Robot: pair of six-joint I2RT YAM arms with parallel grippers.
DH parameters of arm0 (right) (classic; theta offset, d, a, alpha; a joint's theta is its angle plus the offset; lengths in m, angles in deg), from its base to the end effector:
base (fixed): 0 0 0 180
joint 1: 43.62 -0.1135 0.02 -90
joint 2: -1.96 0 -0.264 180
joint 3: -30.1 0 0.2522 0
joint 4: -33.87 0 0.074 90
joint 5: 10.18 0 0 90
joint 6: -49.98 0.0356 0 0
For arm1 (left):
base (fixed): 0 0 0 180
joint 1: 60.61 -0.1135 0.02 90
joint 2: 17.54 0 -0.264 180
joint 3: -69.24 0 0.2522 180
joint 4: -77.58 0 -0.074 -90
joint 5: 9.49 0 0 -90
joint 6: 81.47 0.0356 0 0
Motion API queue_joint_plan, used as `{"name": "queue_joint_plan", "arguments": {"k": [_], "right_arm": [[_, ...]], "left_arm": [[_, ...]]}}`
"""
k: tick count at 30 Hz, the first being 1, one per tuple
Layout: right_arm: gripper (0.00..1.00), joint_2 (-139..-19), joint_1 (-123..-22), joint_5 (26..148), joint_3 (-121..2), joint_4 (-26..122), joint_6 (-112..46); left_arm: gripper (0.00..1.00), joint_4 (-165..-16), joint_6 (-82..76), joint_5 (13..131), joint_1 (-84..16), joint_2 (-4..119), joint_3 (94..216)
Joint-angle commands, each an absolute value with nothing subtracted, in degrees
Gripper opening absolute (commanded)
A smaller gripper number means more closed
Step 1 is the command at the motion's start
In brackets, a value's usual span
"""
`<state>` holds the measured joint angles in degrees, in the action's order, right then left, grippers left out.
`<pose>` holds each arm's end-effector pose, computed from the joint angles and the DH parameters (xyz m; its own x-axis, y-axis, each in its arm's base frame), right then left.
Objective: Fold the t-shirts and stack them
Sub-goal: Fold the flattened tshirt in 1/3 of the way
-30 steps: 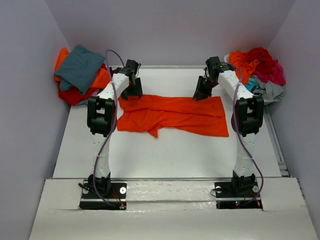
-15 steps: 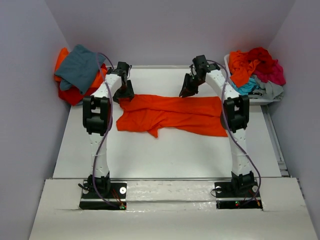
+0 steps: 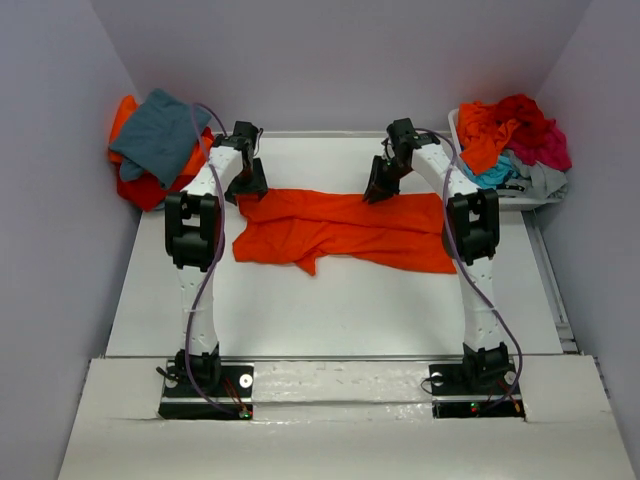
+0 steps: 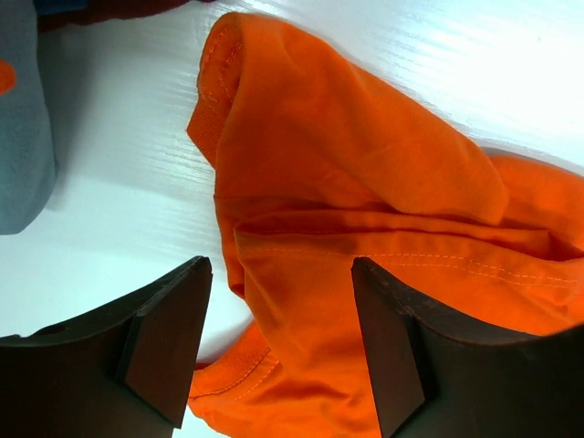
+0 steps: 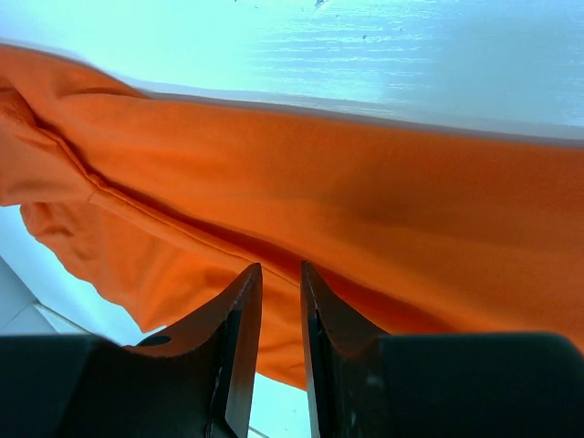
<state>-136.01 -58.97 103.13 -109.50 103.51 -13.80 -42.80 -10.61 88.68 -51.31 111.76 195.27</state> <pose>0.4863 0.1481 0.1985 -0.9727 0.1538 -0.1738 0.0488 0.8678 0.4946 0.4832 -0.0740 0.2062 -0.8614 -0.1878 -0.4720 -0.1973 0.9799 -0.0299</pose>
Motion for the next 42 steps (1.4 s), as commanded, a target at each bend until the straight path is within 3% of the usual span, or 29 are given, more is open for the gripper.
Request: {"name": "queue_joint_plan", "arguments": {"k": [1, 15, 29, 42], "right_arm": [[0.30, -132.3, -58.8, 102.3, -109.8, 102.3, -15.0], [0.29, -130.6, -58.8, 100.7, -108.0, 102.4, -15.5], [0.29, -130.5, -58.8, 100.5, -107.2, 102.4, -15.8], [0.29, -130.1, -58.8, 99.9, -107.0, 102.5, -15.8]], "left_arm": [[0.74, -42.3, -10.0, 86.9, -51.1, 111.5, 197.7], [0.73, -45.7, -10.3, 80.9, -51.6, 112.1, 194.8], [0.73, -47.0, -11.5, 84.1, -53.9, 109.5, 189.5], [0.72, -47.1, -10.4, 83.1, -53.9, 110.1, 192.2]]}}
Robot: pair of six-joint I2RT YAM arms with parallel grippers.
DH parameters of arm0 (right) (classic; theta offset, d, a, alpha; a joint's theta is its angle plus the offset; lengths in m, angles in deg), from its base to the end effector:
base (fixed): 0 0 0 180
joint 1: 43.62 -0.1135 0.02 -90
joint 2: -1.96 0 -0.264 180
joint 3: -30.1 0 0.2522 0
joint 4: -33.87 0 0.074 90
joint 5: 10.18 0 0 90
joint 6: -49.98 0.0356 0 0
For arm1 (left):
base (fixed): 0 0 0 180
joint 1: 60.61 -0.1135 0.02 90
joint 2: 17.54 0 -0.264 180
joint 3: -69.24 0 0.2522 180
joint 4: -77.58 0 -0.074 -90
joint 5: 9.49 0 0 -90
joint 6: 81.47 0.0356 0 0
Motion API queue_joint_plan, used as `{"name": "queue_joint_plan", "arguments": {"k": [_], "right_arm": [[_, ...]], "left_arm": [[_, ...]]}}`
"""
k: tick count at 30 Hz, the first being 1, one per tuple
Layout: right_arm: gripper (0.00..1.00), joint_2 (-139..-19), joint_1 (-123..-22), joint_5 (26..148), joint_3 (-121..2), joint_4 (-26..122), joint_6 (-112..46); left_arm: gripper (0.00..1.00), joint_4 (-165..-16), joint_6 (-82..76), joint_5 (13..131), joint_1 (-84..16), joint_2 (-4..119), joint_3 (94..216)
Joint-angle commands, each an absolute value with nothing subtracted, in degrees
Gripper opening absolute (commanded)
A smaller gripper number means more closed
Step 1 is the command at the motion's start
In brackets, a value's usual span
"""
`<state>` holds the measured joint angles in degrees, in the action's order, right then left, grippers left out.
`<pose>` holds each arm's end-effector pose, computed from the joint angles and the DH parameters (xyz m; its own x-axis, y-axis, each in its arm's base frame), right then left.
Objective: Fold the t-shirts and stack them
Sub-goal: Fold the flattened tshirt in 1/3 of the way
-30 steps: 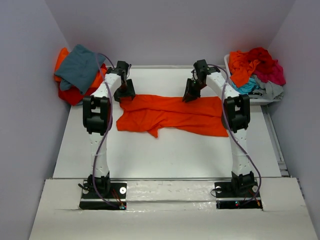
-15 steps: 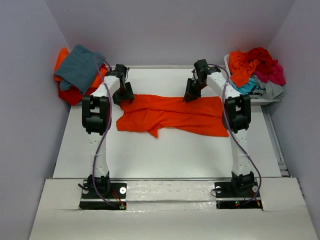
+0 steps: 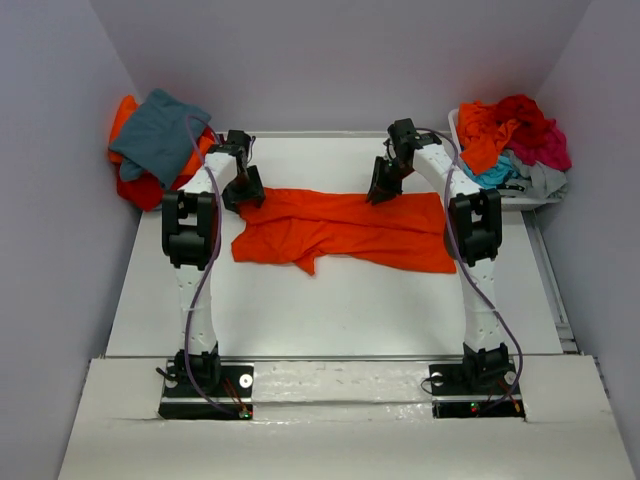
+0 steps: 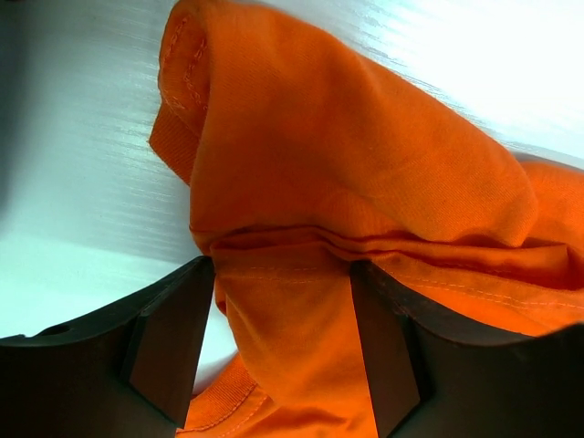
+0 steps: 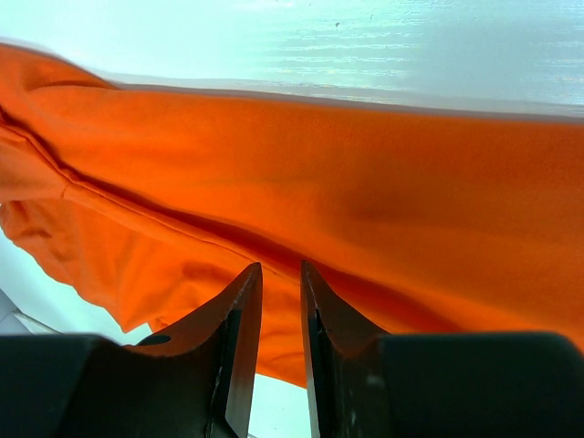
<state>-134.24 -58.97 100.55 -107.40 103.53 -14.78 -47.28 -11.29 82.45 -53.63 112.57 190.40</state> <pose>0.4810 0.1451 0.2022 -0.9700 0.1473 -0.1933 0.0444 0.8895 0.4549 0.4836 -0.0580 0.1776 -0.8761 -0.2341 -0.4214 -0.2023 0.9720 -0.1195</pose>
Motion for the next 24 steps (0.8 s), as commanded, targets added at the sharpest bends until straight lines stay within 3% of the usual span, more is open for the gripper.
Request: {"name": "queue_joint_plan", "arguments": {"k": [1, 24], "right_arm": [[0.29, -130.2, -58.8, 99.9, -107.0, 102.5, -15.8], [0.29, -130.6, -58.8, 99.6, -107.7, 103.0, -15.8]], "left_arm": [[0.72, -47.1, -10.3, 83.0, -53.9, 110.0, 192.4], [0.61, -48.0, -9.4, 82.5, -53.9, 107.2, 192.5]]}}
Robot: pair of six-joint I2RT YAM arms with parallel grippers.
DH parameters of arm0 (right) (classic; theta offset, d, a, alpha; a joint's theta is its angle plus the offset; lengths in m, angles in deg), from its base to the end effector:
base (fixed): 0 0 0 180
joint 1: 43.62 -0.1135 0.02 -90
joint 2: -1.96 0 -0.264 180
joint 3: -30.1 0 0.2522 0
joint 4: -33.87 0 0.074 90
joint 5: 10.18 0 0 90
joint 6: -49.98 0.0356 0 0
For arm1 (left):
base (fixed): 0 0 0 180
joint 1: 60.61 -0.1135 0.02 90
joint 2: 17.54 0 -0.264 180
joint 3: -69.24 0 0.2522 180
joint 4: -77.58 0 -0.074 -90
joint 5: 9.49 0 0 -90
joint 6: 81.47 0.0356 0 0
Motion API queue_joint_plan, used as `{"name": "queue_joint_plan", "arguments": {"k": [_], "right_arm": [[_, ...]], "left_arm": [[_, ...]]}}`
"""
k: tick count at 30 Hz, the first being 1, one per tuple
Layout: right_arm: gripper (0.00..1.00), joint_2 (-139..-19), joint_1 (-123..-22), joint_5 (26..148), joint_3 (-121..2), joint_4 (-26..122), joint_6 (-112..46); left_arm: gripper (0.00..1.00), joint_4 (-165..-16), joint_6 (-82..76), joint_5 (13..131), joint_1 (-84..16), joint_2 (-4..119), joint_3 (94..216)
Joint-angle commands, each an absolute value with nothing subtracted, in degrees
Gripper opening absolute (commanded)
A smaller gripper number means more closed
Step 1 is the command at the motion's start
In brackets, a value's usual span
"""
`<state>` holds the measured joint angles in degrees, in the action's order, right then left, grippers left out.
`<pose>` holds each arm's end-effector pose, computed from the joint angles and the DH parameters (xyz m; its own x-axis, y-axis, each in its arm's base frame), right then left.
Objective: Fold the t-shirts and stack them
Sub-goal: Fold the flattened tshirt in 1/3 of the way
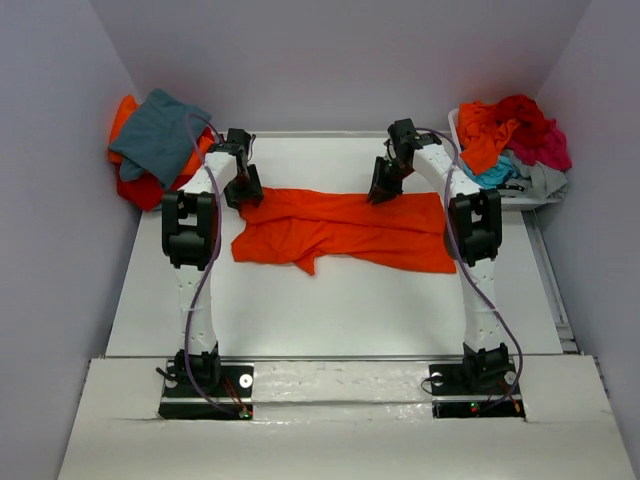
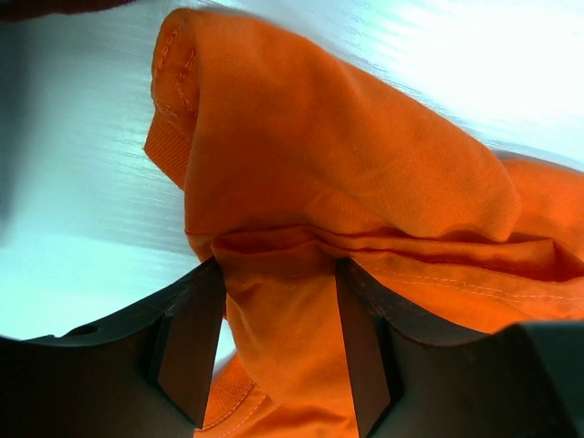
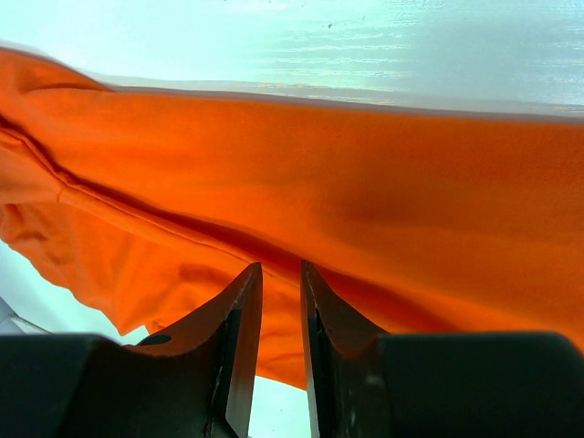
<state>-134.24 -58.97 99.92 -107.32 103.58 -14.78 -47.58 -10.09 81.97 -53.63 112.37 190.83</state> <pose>0.4809 0.1447 0.2016 -0.9693 0.1492 -0.1953 0.0478 0.8940 0.4456 0.4849 -0.0585 0.1817 -0.8744 -0.2145 -0.4351 -0.1785 0.9763 -0.1226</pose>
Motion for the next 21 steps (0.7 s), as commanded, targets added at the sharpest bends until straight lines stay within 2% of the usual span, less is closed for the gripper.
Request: {"name": "queue_joint_plan", "arguments": {"k": [1, 7, 10, 12, 19, 21], "right_arm": [[0.29, -130.6, -58.8, 99.6, -107.6, 103.0, -15.8], [0.29, -130.6, -58.8, 99.4, -107.5, 103.0, -15.8], [0.29, -130.6, -58.8, 99.4, -107.5, 103.1, -15.8], [0.29, -130.6, -58.8, 99.4, -107.5, 103.0, -15.8], [0.29, -130.2, -58.8, 99.4, -107.0, 102.7, -15.8], [0.29, -130.1, -58.8, 99.5, -106.8, 102.7, -15.8]], "left_arm": [[0.61, -47.8, -9.4, 82.5, -53.9, 107.0, 192.6], [0.57, -47.4, -9.5, 83.1, -53.4, 105.7, 192.9], [0.49, -47.0, -9.5, 83.2, -53.4, 105.4, 193.1], [0.38, -46.6, -9.7, 83.2, -52.9, 105.2, 193.0], [0.29, -46.0, -9.8, 83.3, -52.3, 104.7, 192.5], [0.23, -45.6, -9.7, 82.8, -51.7, 104.8, 192.2]]}}
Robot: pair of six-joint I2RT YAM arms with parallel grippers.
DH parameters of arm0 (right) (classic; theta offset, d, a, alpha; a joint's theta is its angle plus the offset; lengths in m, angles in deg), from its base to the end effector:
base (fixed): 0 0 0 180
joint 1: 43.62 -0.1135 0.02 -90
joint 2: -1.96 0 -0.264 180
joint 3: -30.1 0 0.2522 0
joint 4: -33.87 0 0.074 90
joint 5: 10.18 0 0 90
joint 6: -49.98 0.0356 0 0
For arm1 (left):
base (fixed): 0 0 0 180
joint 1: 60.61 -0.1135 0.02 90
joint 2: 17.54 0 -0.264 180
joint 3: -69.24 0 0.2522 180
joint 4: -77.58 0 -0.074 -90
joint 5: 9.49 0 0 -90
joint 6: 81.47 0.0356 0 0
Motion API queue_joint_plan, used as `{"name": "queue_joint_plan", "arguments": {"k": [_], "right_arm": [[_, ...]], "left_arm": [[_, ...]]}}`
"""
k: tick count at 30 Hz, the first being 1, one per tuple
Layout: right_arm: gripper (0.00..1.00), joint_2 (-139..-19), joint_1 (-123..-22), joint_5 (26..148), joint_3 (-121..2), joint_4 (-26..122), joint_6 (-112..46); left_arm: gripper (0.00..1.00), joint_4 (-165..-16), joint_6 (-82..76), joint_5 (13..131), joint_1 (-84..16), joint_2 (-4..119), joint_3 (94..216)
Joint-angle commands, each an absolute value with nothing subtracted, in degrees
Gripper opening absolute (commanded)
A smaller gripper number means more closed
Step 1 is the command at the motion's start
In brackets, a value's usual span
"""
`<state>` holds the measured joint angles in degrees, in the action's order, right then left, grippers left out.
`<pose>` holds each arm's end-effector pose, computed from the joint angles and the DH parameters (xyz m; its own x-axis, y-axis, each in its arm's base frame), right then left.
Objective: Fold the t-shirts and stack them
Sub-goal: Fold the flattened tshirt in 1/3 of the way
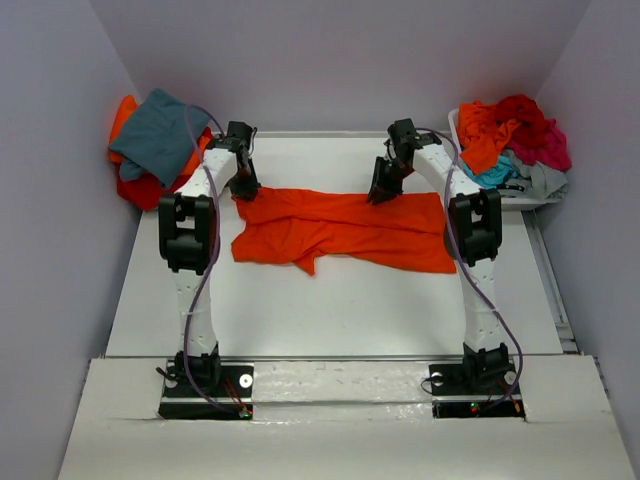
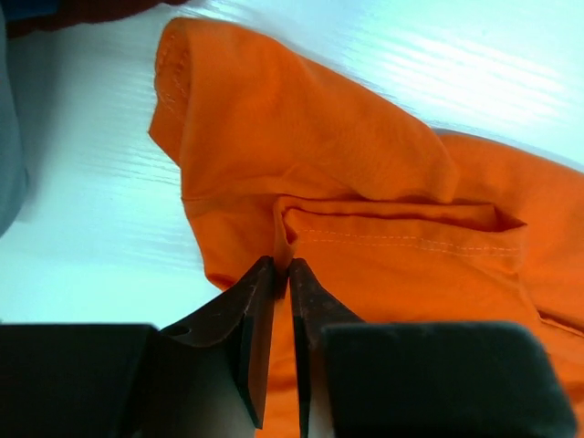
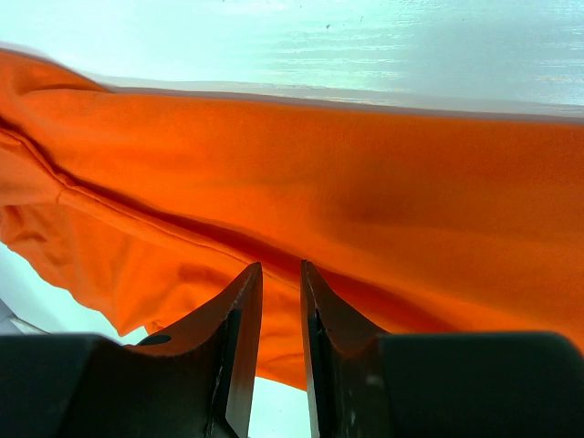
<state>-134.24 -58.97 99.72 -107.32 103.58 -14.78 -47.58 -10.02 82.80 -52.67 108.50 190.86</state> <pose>0.4810 0.1446 0.2016 -0.9690 0.1498 -0.1966 0.0486 0.8953 0.4428 0.4783 -0.0653 0.2134 -0.8445 -0.2032 -0.4955 -0.1591 0.9787 -0.1301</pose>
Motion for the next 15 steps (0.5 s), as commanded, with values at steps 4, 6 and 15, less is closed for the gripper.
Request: {"name": "queue_joint_plan", "arguments": {"k": [4, 6, 15], "right_arm": [[0.29, -129.8, -58.8, 99.5, -106.3, 102.6, -15.7], [0.29, -129.5, -58.8, 99.4, -106.2, 102.6, -15.8], [0.29, -128.8, -58.8, 99.4, -105.3, 102.3, -15.8]], "left_arm": [[0.13, -44.7, -9.6, 81.8, -51.0, 104.6, 191.2], [0.09, -44.1, -9.5, 81.8, -50.3, 104.2, 190.7], [0.06, -45.2, -10.6, 80.9, -48.5, 96.1, 180.8]]}}
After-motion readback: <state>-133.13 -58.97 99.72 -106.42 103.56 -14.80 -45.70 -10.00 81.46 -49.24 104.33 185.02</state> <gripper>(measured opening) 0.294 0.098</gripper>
